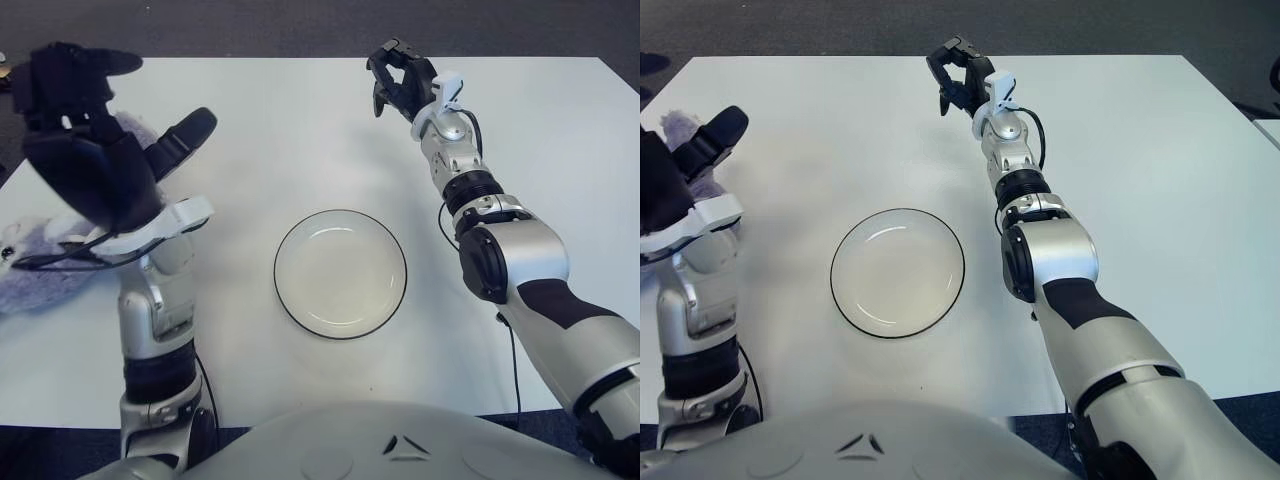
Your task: Put the doll into the plate.
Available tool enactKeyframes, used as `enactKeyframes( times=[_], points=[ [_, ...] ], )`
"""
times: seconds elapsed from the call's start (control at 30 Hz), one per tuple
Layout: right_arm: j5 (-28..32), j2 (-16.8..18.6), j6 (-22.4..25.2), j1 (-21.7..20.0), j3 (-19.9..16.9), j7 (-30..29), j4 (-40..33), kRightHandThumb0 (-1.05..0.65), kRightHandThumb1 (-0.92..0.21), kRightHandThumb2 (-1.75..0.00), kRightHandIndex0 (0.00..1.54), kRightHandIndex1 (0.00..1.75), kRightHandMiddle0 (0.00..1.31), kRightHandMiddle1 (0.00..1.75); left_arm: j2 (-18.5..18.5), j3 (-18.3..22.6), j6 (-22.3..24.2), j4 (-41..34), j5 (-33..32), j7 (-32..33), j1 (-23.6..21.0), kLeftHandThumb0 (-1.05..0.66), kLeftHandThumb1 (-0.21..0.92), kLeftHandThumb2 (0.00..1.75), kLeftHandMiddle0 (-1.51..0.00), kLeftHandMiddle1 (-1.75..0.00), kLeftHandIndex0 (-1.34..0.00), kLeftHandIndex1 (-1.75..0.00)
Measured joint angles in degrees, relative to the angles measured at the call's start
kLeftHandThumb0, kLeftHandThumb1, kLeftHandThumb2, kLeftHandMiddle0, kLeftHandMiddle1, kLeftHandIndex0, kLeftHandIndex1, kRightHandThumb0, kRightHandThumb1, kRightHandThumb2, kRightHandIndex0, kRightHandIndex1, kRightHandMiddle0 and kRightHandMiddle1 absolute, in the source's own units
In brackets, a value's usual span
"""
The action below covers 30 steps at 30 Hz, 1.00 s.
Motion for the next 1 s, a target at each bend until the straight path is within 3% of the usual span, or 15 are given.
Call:
enactKeyframes(
  times=[0.27,0.57,0.73,0.9,0.97,1.0],
  points=[
    [0.0,0.0,0.0,0.0,0.0,0.4,0.5,-0.35,-0.92,-0.36,0.99,1.75,0.37,1.57,1.3,2.4,5.7,0.1,4.8,0.4,1.8,-0.35,0.92,0.42,-0.56,-1.75,-0.31,-1.64],
    [0.0,-0.1,0.0,0.0,0.0,0.6,1.0,-0.35,-0.92,-0.38,0.98,1.75,0.35,1.59,1.6,2.3,11.9,0.1,15.8,3.7,2.7,-0.35,0.92,0.39,-0.57,-1.75,-0.34,-1.61],
    [-0.1,-0.3,0.0,0.0,0.1,0.6,1.0,-0.35,-0.92,-0.38,0.98,1.75,0.35,1.59,1.2,1.6,14.6,0.0,18.4,2.6,3.8,-0.36,0.92,0.34,-0.54,-1.72,-0.38,-1.56],
    [-0.2,-0.4,0.0,0.0,0.1,0.6,1.0,-0.35,-0.92,-0.38,0.97,1.75,0.34,1.6,-0.4,1.5,17.7,-0.7,14.9,-5.5,4.0,-0.36,0.92,0.35,-0.49,-1.51,-0.38,-1.56],
    [-0.2,-0.4,0.0,0.0,0.2,0.6,1.1,-0.35,-0.92,-0.38,0.97,1.75,0.34,1.6,-0.7,1.5,18.9,-1.1,14.3,-8.9,4.2,-0.57,0.92,0.46,-0.49,-1.06,-0.37,-1.07],
    [-0.3,-0.4,0.0,0.0,0.2,0.6,1.1,-0.35,-0.92,-0.38,0.97,1.75,0.34,1.6,-0.8,1.4,19.6,-1.5,14.2,-11.4,4.3,-0.62,0.92,0.49,-0.49,-0.92,-0.36,-0.95]
  ],
)
